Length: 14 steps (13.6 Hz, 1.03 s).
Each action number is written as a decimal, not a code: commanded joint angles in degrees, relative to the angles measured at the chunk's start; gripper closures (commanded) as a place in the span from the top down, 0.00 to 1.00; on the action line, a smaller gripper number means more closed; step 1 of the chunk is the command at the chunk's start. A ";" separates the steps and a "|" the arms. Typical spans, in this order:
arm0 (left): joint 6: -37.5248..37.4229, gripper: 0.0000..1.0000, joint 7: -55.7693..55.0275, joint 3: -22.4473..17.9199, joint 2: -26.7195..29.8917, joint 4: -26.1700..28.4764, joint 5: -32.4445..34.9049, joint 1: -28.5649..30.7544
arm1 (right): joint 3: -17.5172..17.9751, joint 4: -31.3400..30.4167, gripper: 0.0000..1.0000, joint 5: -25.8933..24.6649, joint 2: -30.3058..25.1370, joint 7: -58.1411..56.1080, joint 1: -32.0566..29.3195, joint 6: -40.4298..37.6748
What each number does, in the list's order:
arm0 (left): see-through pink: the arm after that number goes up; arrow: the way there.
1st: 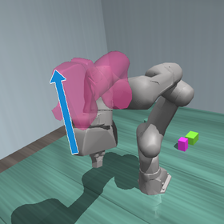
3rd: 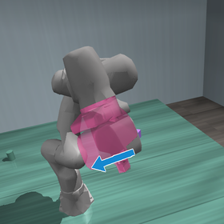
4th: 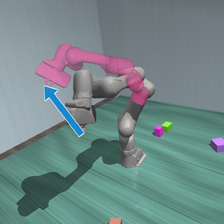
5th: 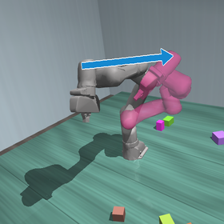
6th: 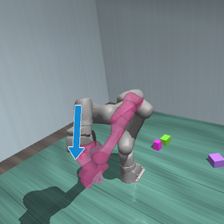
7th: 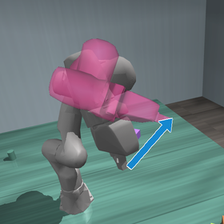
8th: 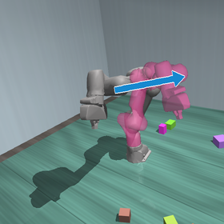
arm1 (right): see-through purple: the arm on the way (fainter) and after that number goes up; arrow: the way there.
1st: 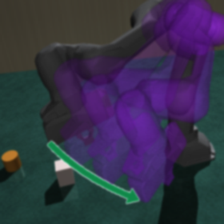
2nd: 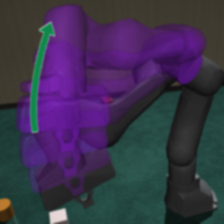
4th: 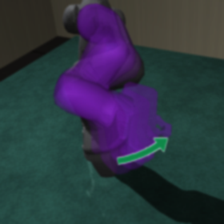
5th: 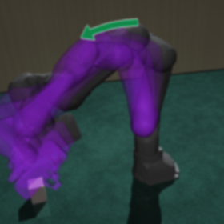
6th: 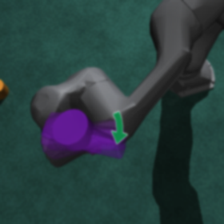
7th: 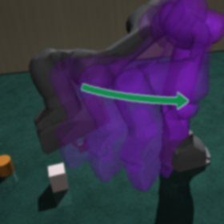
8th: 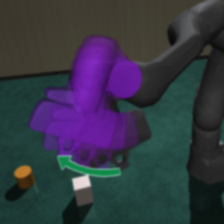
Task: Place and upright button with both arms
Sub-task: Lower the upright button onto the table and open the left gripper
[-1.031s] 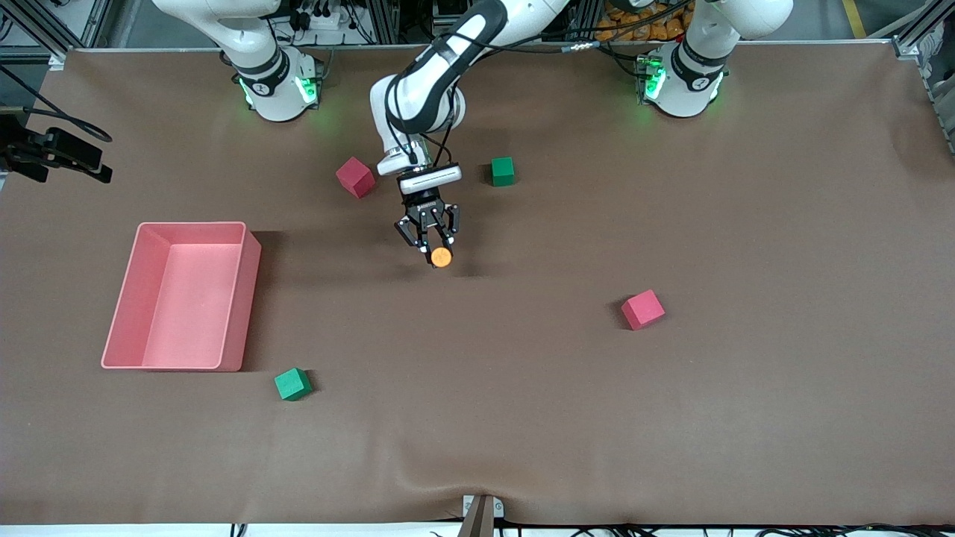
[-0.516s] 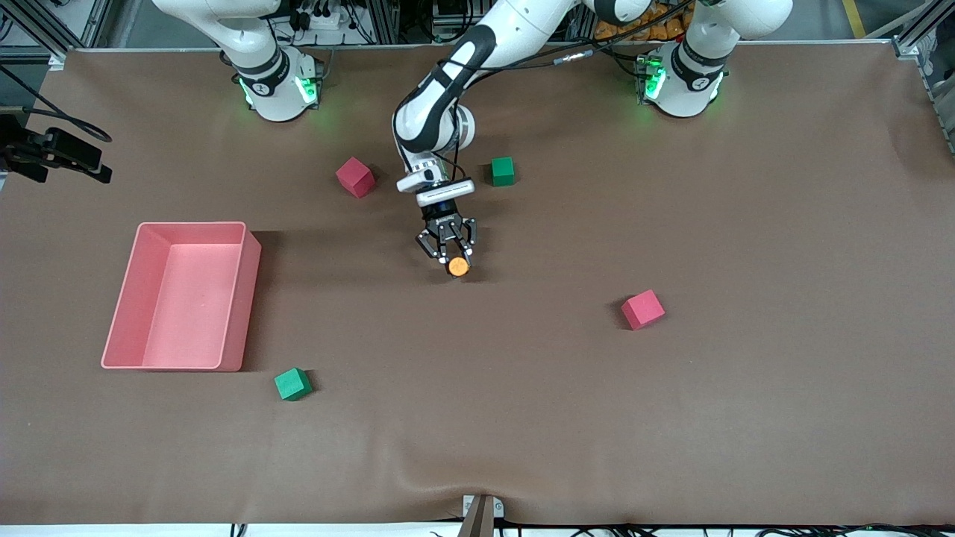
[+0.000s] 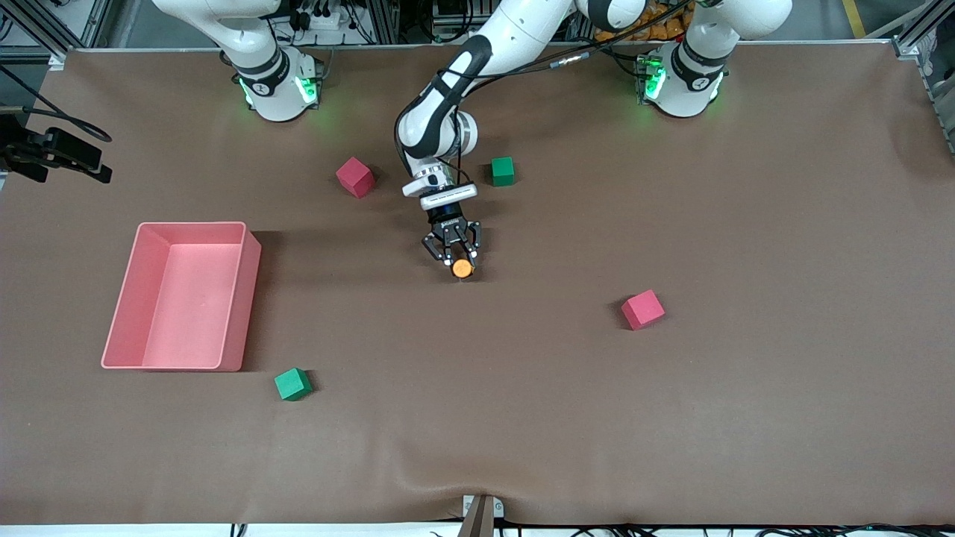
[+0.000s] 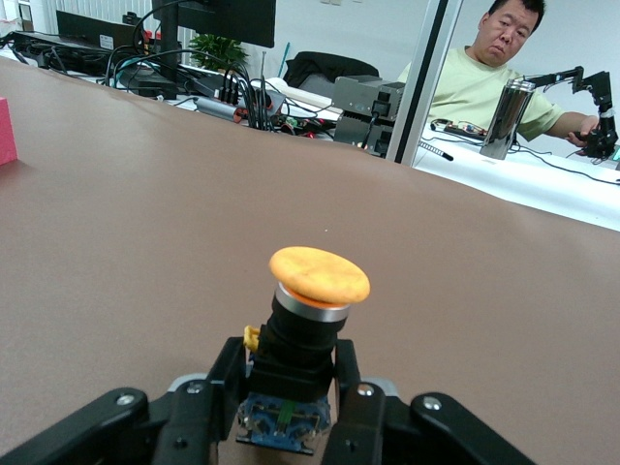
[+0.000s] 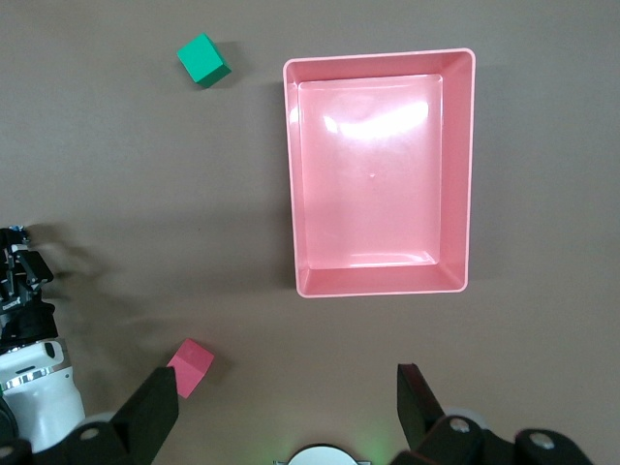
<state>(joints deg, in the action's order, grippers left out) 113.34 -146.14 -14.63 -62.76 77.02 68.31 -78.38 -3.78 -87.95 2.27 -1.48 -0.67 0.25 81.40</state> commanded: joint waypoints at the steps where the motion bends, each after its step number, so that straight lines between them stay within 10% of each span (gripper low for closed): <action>1: -1.01 0.10 -1.69 -1.01 -0.61 -0.99 1.21 -0.90 | -0.09 0.32 1.00 0.98 -0.45 0.06 -0.16 -0.72; 12: -1.01 0.11 -4.15 -1.01 -2.37 -0.99 1.74 -0.90 | 0.00 0.32 1.00 0.90 -0.27 0.06 0.01 -0.63; 14: -1.01 0.44 -4.15 -1.01 -2.28 -0.99 2.09 -0.90 | 0.00 0.32 1.00 0.90 -0.27 -0.03 -0.07 -0.63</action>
<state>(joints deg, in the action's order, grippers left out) 112.43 -148.05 -14.71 -64.03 76.81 68.80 -78.59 -3.75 -87.95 2.27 -1.48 -0.68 0.25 81.32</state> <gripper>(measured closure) 0.581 0.000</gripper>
